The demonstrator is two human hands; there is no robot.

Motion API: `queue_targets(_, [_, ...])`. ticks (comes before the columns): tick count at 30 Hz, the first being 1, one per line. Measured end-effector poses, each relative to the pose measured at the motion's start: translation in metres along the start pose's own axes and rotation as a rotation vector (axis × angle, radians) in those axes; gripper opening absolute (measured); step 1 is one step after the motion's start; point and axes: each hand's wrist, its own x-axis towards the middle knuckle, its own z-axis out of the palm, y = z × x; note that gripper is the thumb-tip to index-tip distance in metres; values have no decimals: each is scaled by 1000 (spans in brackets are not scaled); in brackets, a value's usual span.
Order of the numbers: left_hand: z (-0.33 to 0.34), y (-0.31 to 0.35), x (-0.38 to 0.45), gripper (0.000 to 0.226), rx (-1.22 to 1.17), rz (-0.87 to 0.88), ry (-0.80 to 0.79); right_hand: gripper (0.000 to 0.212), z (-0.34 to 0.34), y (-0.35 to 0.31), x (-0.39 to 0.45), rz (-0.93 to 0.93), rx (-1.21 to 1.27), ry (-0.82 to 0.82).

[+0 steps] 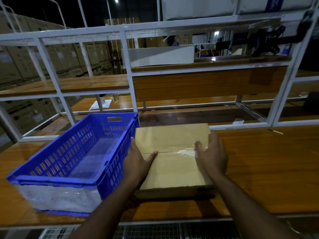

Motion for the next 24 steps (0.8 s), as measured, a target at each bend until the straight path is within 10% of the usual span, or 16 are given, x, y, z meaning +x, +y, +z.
queue_targets(13, [-7,-13,-14,142,-78,38,123,107,-1,-3,-21,164,1,-106])
queue_targets(20, [-15,9,4,110,54,335,201,77,-1,-28,-16,-211,-87,109])
queue_targets(24, [-10,30,16,93,289,491,42,56,4,-46,0,-297,-175,-77])
